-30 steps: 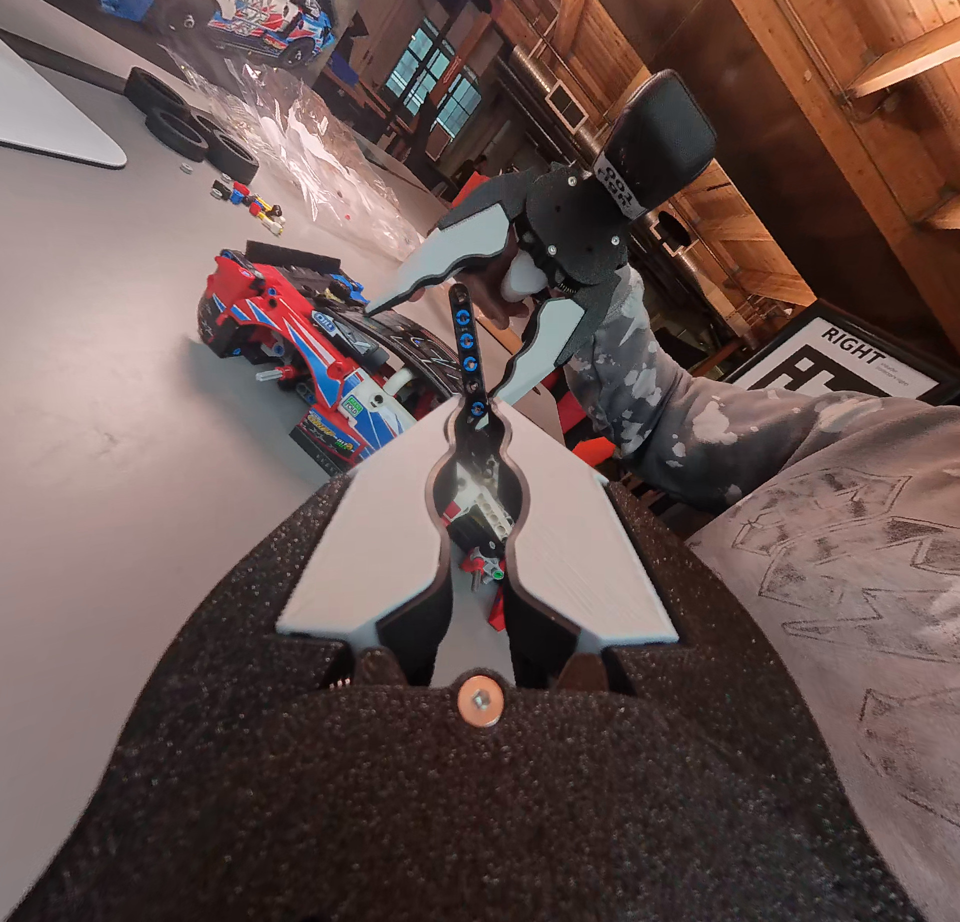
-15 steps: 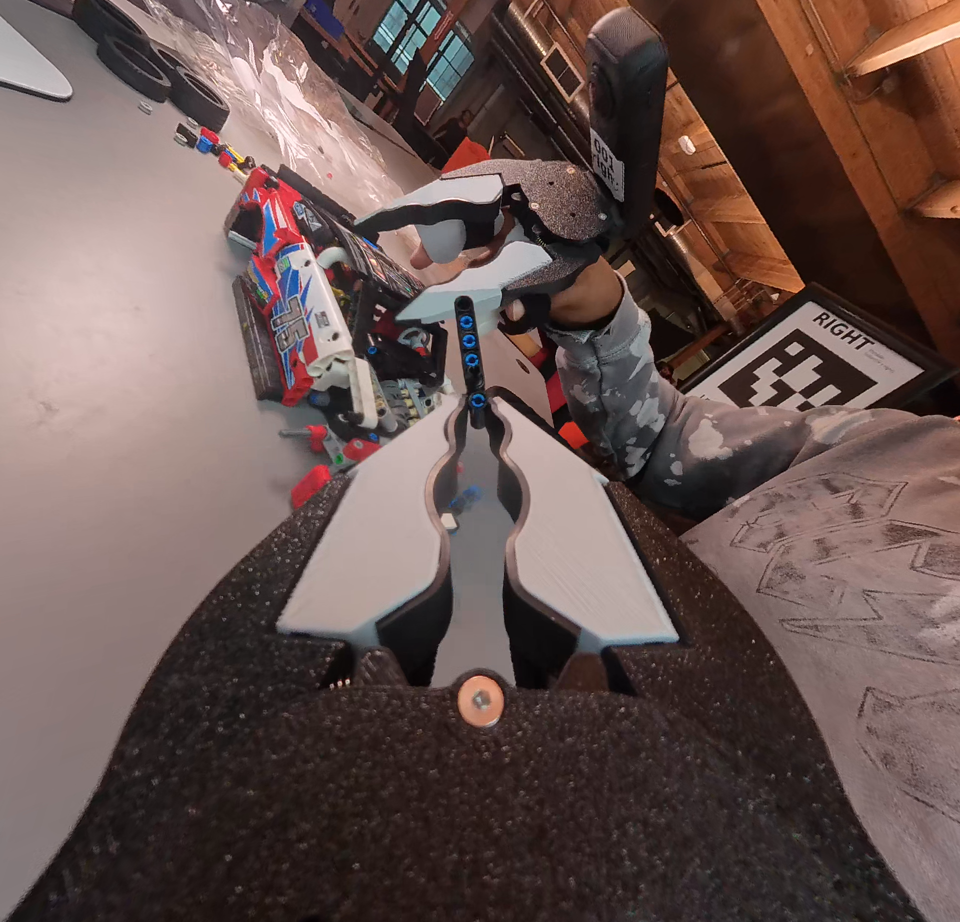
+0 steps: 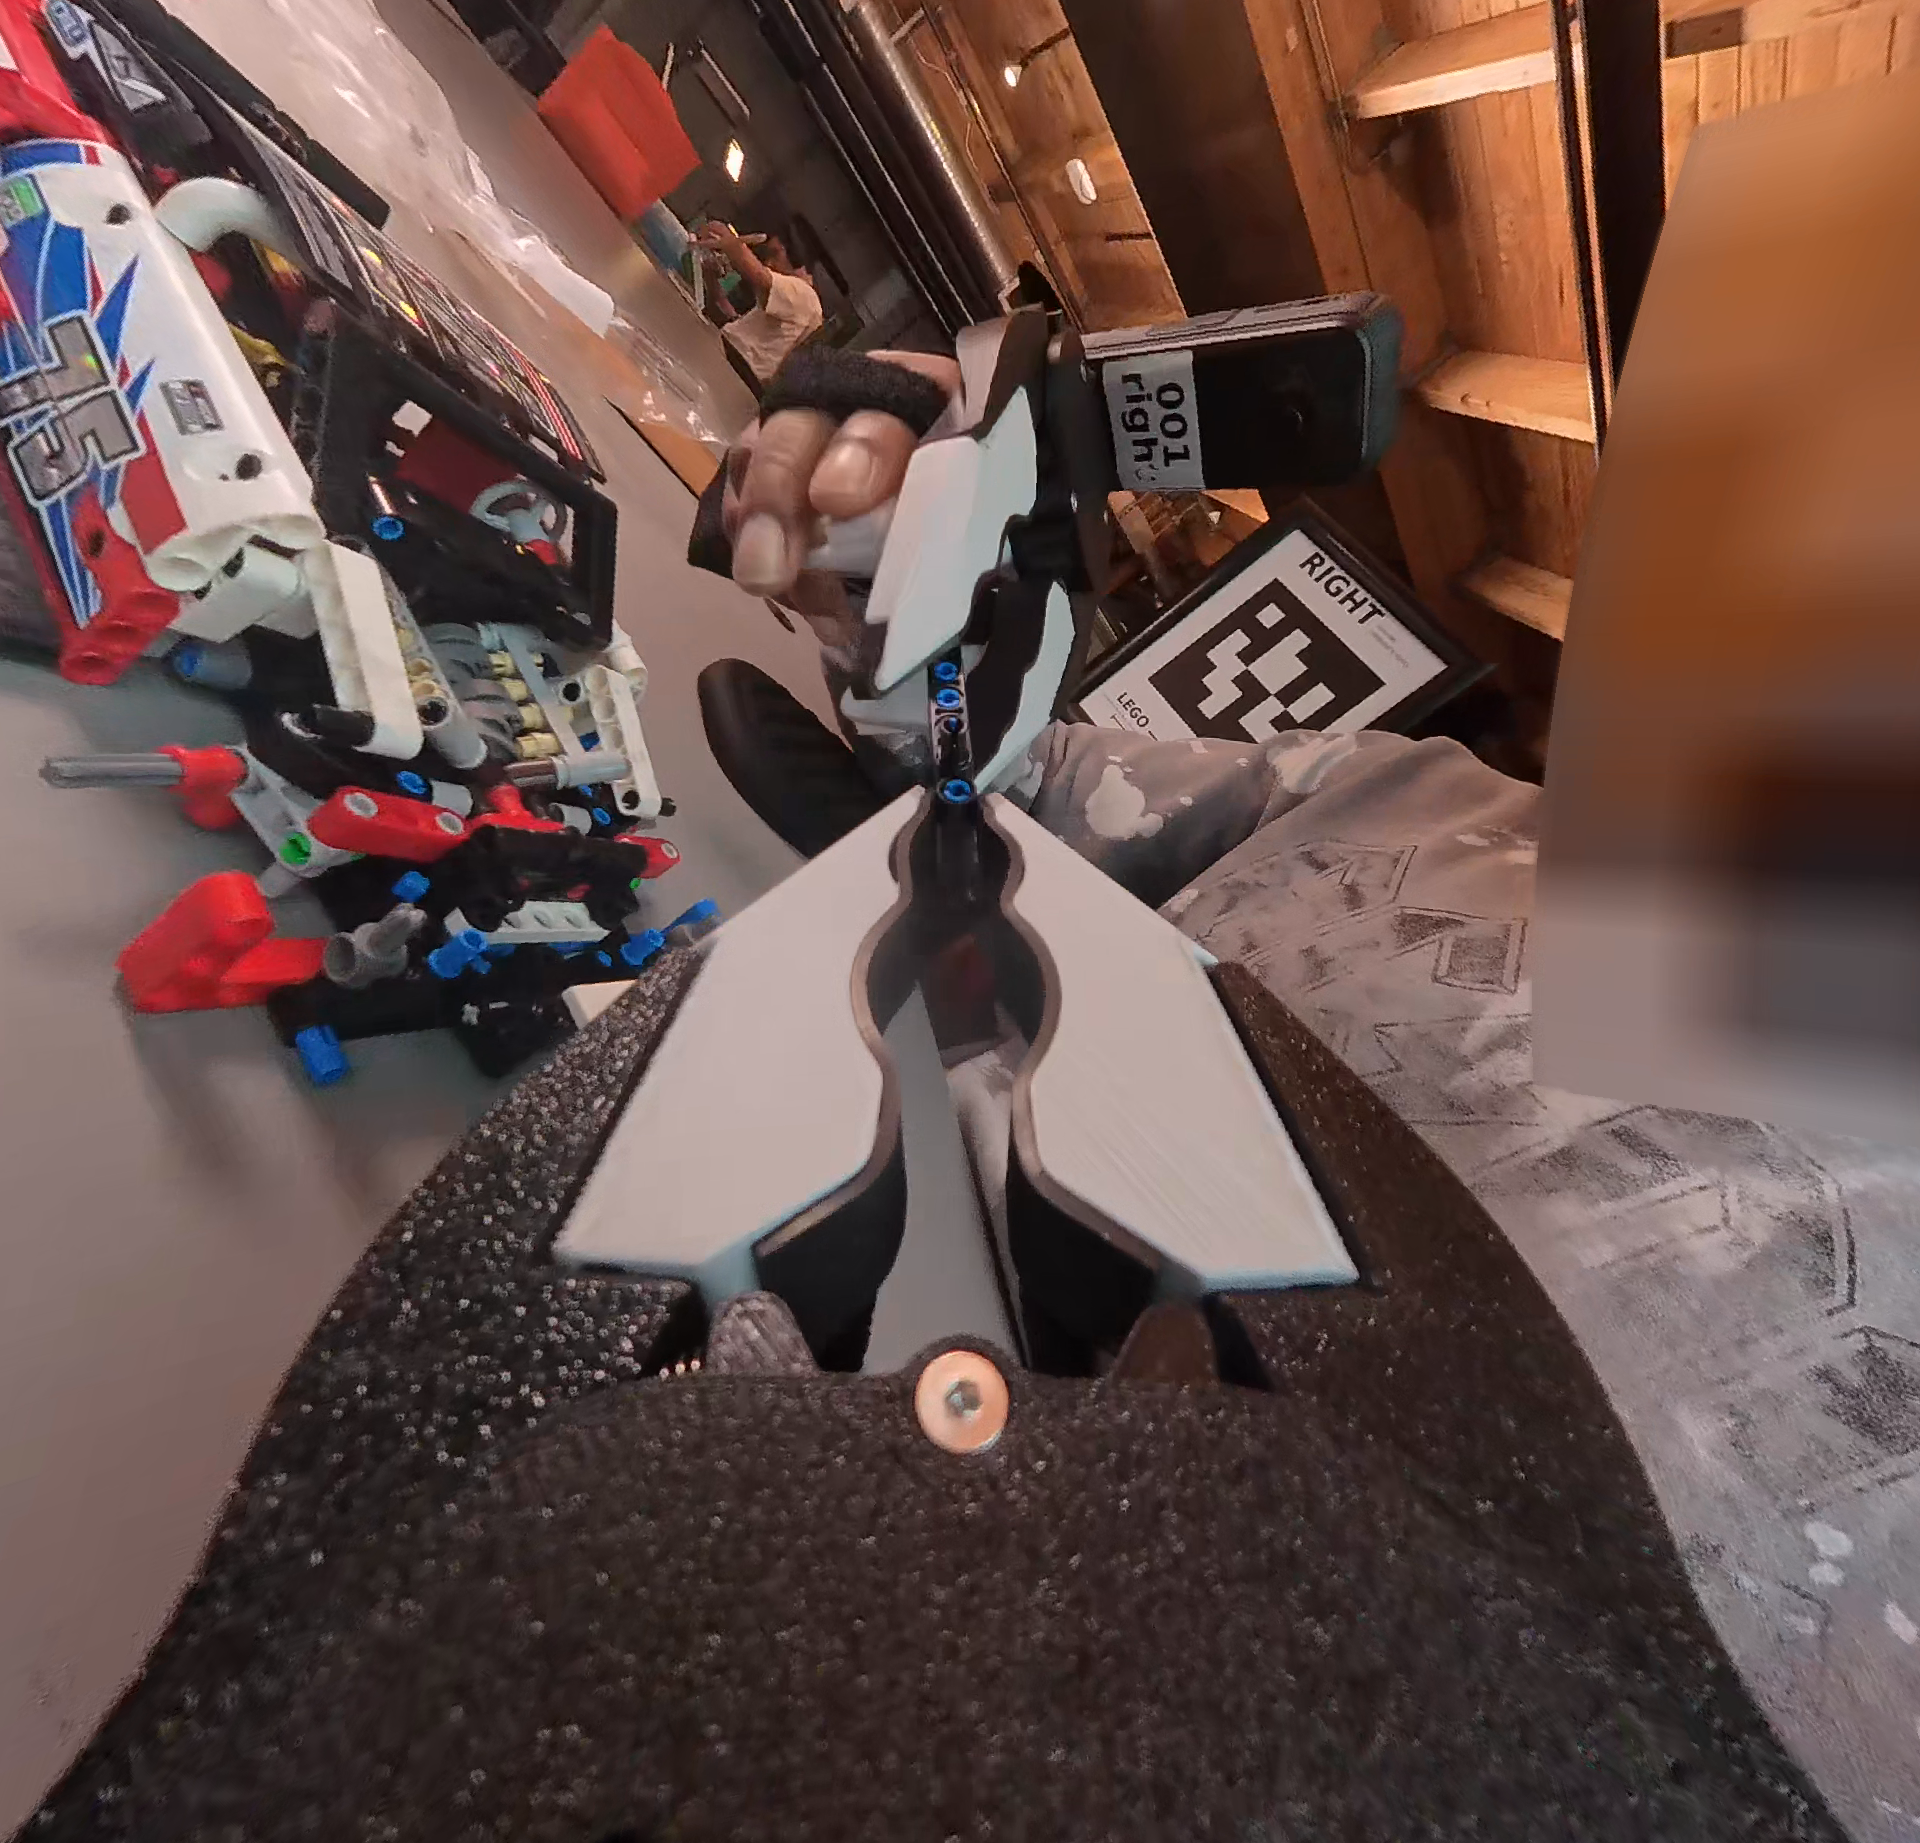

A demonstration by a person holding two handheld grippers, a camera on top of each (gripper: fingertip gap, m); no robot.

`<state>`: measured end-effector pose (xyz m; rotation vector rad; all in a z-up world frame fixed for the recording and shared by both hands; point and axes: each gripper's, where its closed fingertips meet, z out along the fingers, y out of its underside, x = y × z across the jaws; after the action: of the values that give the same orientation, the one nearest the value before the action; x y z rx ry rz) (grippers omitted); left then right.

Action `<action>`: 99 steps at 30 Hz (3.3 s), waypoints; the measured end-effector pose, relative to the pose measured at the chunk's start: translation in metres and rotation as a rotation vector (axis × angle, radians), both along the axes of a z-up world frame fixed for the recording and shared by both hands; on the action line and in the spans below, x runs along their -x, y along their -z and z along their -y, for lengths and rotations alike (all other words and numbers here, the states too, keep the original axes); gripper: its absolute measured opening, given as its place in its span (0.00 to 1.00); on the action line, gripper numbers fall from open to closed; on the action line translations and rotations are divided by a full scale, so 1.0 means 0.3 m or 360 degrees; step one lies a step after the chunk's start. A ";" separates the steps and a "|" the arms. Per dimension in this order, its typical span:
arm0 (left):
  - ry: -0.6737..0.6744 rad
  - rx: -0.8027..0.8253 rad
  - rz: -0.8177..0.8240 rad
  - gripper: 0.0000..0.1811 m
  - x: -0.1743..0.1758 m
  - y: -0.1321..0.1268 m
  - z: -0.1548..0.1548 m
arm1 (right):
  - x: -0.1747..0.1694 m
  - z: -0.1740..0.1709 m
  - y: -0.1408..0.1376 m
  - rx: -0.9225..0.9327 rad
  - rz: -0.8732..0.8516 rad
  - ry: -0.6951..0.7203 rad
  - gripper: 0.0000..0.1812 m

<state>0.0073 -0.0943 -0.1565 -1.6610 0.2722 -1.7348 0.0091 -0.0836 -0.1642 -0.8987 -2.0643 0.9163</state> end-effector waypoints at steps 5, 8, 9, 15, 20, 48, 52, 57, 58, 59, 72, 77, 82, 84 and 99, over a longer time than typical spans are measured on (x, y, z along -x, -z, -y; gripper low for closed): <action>-0.0025 0.0042 0.0036 0.03 0.009 0.006 -0.014 | -0.001 0.006 0.001 0.0143 -0.0046 -0.0005 0.14; -0.0078 0.0060 0.0039 0.05 0.021 0.014 -0.032 | 0.005 -0.002 0.000 0.0254 -0.0078 0.0024 0.14; -0.0087 0.0057 0.0044 0.07 0.024 0.011 -0.034 | 0.006 -0.002 -0.006 0.0299 -0.0094 0.0026 0.14; -0.0108 0.0051 0.0064 0.09 0.018 -0.001 -0.036 | 0.024 -0.014 -0.034 0.0348 -0.0237 0.0090 0.14; -0.0160 0.0026 0.0088 0.05 0.008 -0.015 -0.044 | 0.054 -0.005 -0.023 0.0108 -0.0344 0.0175 0.14; -0.0193 -0.0157 -0.0411 0.02 0.015 0.053 -0.036 | -0.109 -0.428 0.082 -0.0433 0.1301 -0.0063 0.52; -0.0142 -0.0164 -0.0430 0.02 -0.006 0.058 -0.027 | -0.134 -0.477 0.190 -0.0815 0.1361 -0.0075 0.54; -0.0149 -0.0188 -0.0449 0.02 -0.009 0.056 -0.018 | -0.150 -0.476 0.178 -0.0789 0.1422 -0.0089 0.49; -0.0150 -0.0191 -0.0450 0.02 -0.009 0.055 -0.017 | -0.164 -0.475 0.176 -0.0769 0.1447 -0.0075 0.48; -0.0150 -0.0195 -0.0451 0.02 -0.010 0.054 -0.016 | -0.179 -0.474 0.172 -0.0754 0.1463 -0.0063 0.47; -0.0164 -0.0223 -0.0437 0.02 -0.010 0.036 -0.019 | -0.596 -0.653 0.041 -0.0498 0.1580 0.0468 0.45; -0.0213 -0.0236 -0.0441 0.02 0.005 0.028 -0.030 | -0.704 -0.760 0.116 -0.0451 0.1618 0.0647 0.44; -0.0237 -0.0216 -0.0435 0.02 0.014 0.034 -0.037 | -0.713 -0.782 0.155 -0.0372 0.1578 0.0745 0.44; -0.0233 -0.0213 -0.0444 0.02 0.011 0.038 -0.039 | -0.713 -0.782 0.153 -0.0384 0.1581 0.0750 0.44; -0.0331 -0.0236 -0.0450 0.02 0.046 0.032 -0.075 | -0.283 -0.484 -0.147 -0.0085 0.0414 0.0655 0.44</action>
<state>-0.0064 -0.0718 -0.1663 -1.7560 0.3366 -1.2961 0.0941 0.0615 -0.1201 -1.4083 -1.9908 0.5435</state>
